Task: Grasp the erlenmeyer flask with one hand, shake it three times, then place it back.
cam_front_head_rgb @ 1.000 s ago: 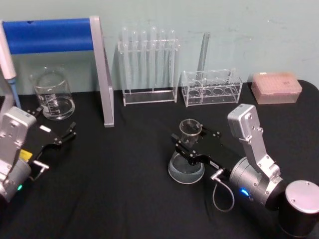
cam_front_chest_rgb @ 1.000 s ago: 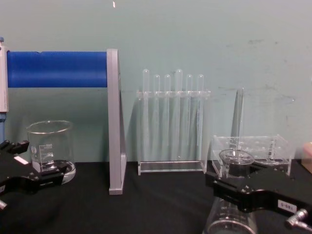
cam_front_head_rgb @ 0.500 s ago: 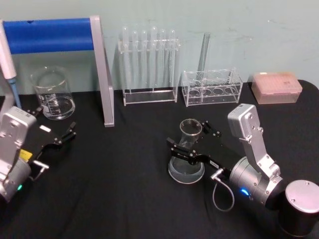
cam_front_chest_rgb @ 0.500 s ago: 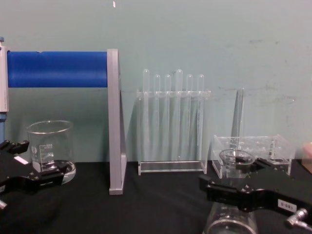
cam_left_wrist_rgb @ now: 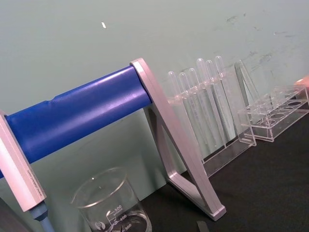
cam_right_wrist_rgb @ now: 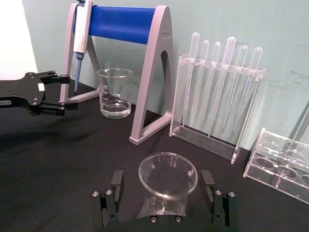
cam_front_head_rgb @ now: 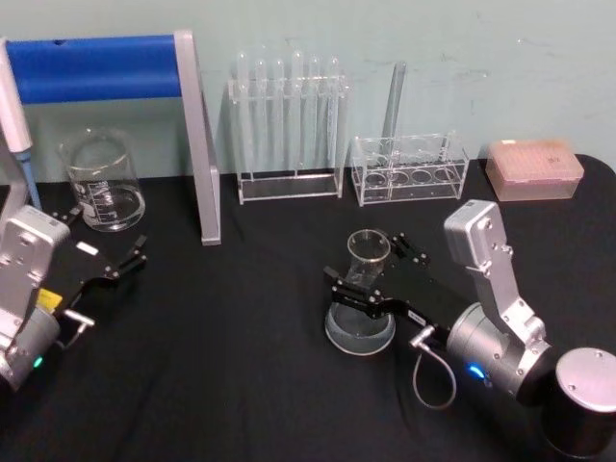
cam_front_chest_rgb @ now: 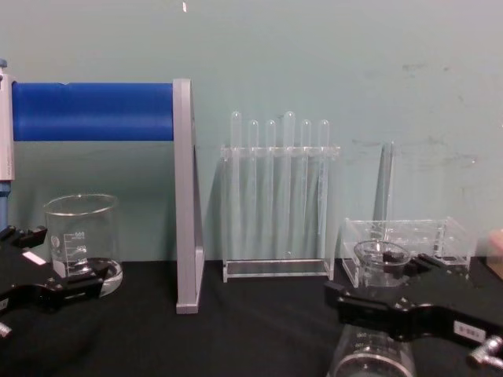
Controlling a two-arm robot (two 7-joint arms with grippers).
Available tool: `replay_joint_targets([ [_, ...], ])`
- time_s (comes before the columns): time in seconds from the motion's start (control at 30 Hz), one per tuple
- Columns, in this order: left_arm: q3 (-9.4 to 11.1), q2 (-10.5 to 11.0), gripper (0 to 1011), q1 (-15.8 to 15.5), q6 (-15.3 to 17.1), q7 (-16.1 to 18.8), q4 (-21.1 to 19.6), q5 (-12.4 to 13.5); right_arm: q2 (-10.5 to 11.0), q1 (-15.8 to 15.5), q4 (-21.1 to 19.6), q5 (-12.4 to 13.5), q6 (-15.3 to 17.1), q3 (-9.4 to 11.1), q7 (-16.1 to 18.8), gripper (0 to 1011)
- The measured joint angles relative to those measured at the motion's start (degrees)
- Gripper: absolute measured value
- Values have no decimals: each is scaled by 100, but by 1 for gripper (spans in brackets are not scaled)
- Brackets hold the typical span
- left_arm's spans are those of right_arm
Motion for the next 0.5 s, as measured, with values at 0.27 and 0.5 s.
replay_joint_targets([
  [0.27,0,0,1001,0,0,0,0,0,200,-237,-239,147,46,88,109,1000],
  [0.5,0,0,1001,0,0,0,0,0,550,-663,-586,357,83,257,238,1000],
])
